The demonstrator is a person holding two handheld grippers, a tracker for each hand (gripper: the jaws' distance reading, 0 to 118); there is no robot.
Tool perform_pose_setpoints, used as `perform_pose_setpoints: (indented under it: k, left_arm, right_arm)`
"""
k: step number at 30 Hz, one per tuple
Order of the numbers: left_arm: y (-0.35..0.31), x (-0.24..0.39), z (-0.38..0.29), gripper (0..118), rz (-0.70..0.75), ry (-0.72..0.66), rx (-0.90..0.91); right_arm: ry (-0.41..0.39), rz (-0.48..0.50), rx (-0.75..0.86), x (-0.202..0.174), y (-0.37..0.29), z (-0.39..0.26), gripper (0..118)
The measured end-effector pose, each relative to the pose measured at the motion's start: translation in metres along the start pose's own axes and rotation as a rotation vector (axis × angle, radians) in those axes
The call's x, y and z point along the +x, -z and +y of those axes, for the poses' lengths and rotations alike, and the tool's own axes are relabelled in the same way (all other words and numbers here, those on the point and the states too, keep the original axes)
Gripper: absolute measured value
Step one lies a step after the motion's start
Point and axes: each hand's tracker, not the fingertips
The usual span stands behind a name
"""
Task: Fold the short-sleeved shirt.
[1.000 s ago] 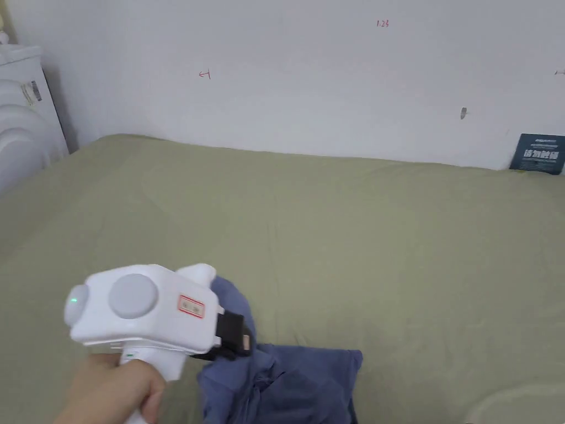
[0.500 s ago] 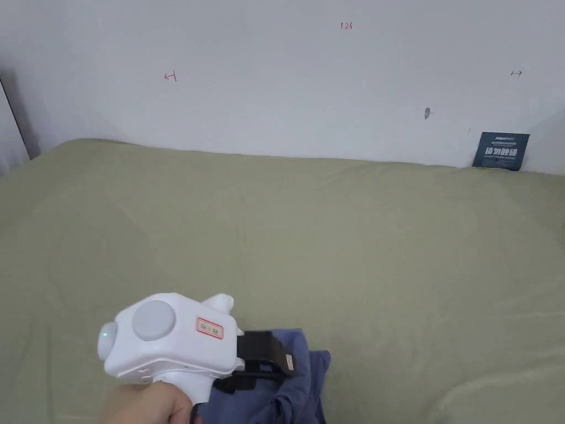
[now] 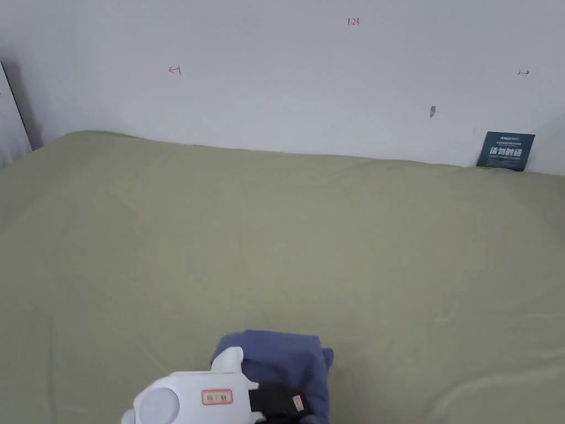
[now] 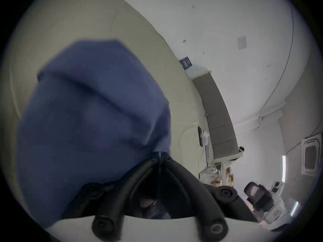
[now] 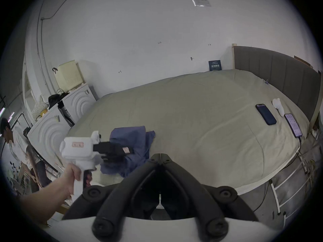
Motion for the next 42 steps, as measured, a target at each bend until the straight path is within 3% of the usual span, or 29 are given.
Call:
perform_pose_setpoints:
  k: [8,11,14,17,19,21,23,24,27,29,30,32,34,37,40,42]
  left_arm:
    - [0.021,0.002,-0.03,2,0.012,0.018,-0.08]
    - [-0.012,0.014,-0.019,2,0.0,-0.033,-0.009]
    - [-0.083,0.041,0.005,2,-0.161,0.122,0.124]
    - [-0.155,0.04,0.033,2,-0.081,0.186,0.257]
    - [-0.19,0.02,0.045,2,0.004,0.175,0.33]
    - [-0.214,-0.007,0.046,2,-0.005,0.071,0.347]
    - [-0.223,-0.029,0.04,2,0.01,-0.006,0.362]
    - [-0.226,-0.039,0.037,2,0.026,-0.028,0.363]
    - [-0.22,-0.052,0.025,2,0.089,-0.083,0.318]
    - [-0.212,-0.058,0.023,2,0.091,-0.099,0.294]
    - [-0.208,-0.061,0.022,2,0.075,-0.129,0.27]
    - [-0.198,-0.064,0.023,2,0.021,-0.163,0.247]
    - [-0.188,-0.068,0.027,2,0.001,-0.177,0.222]
    - [-0.169,-0.066,0.034,2,-0.035,-0.18,0.163]
    - [-0.143,-0.065,0.038,4,-0.08,-0.186,0.064]
    - [-0.127,-0.076,0.043,27,-0.042,-0.189,0.009]
  right_arm:
    - [0.015,-0.028,-0.027,0.007,0.007,-0.005,1]
    - [-0.008,0.039,-0.016,0.004,0.012,0.006,1]
    - [-0.048,0.219,0.028,-0.002,0.034,0.029,1]
    - [-0.008,0.546,-0.037,-0.015,0.088,0.047,1]
    - [0.063,0.788,-0.127,-0.021,0.143,0.043,1]
    - [0.195,0.947,-0.299,-0.022,0.198,0.032,1]
    - [0.282,0.908,-0.438,-0.022,0.244,0.013,1]
    - [0.285,0.865,-0.466,-0.02,0.261,0.004,1]
    - [0.338,0.888,-0.582,-0.01,0.305,-0.021,1]
    - [0.343,0.806,-0.619,-0.002,0.322,-0.033,1]
    - [0.376,0.818,-0.598,0.006,0.327,-0.037,1]
    - [0.526,0.866,-0.552,0.022,0.328,-0.042,1]
    - [0.522,0.82,-0.534,0.035,0.328,-0.045,1]
    - [0.564,0.848,-0.543,0.052,0.326,-0.051,1]
    - [0.542,0.842,-0.55,0.05,0.326,-0.05,1]
    - [0.538,0.842,-0.555,0.049,0.326,-0.049,1]
